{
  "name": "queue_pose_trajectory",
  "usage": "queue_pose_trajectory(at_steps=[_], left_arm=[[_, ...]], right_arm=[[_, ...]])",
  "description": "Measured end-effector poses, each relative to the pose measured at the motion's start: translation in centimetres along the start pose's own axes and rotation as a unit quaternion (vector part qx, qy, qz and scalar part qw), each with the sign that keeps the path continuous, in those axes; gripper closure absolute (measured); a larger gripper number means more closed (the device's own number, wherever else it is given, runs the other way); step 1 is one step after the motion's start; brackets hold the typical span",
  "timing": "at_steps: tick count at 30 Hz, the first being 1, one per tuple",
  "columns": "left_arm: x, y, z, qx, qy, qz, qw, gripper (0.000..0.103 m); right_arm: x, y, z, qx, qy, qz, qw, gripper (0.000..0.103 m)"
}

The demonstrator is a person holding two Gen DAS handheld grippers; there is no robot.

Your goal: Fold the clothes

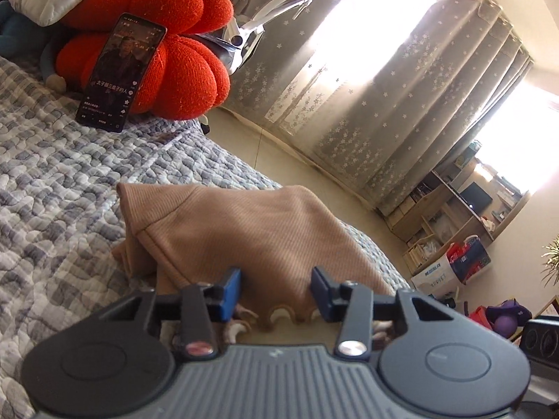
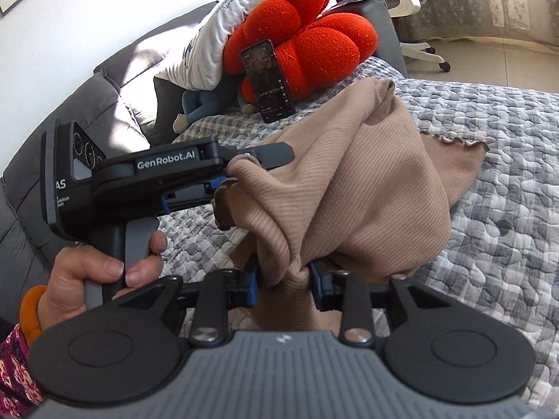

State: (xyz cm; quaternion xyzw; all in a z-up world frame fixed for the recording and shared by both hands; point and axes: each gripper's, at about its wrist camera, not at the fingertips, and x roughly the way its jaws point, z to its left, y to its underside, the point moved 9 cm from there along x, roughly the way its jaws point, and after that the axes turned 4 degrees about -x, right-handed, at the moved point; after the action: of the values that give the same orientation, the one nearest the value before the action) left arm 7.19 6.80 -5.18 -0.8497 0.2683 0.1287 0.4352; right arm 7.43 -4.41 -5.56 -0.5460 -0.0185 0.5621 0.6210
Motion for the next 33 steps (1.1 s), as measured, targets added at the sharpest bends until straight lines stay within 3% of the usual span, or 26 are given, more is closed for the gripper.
queue_pose_trajectory(at_steps=[4,6,12,19,26,29,33], left_arm=[[-0.1,-0.2,-0.3,0.014,-0.002,-0.008,0.9999,0.088],[-0.1,-0.2,-0.4,0.017,-0.001,-0.012,0.9998,0.09],[-0.2,0.2,-2.1,0.073,0.009,-0.026,0.9969,0.094],[0.2,2.3,-6.1,0.158,0.074,-0.009,0.9846,0.096],[1.9,4.9,-7.8,0.19,0.096,0.041,0.9762,0.1],[1.7,4.4,-7.6,0.182,0.095,0.041,0.9778,0.1],[0.5,3.3,-6.7,0.157,0.093,0.039,0.9824,0.094]], right_arm=[[-1.8,-0.7,-0.4,-0.003,0.0,-0.024,1.0,0.031],[-2.8,-1.1,-0.5,-0.007,-0.002,-0.04,0.999,0.028],[-5.3,-2.6,-2.3,0.024,-0.006,-0.093,0.995,0.026],[-6.0,-4.3,-4.4,0.055,0.016,-0.13,0.99,0.026],[-3.8,-5.8,-6.4,0.059,0.049,-0.13,0.989,0.026],[-2.0,-5.8,-7.6,0.073,0.056,-0.113,0.989,0.027],[0.0,-5.5,-9.0,0.094,0.062,-0.095,0.989,0.039]])
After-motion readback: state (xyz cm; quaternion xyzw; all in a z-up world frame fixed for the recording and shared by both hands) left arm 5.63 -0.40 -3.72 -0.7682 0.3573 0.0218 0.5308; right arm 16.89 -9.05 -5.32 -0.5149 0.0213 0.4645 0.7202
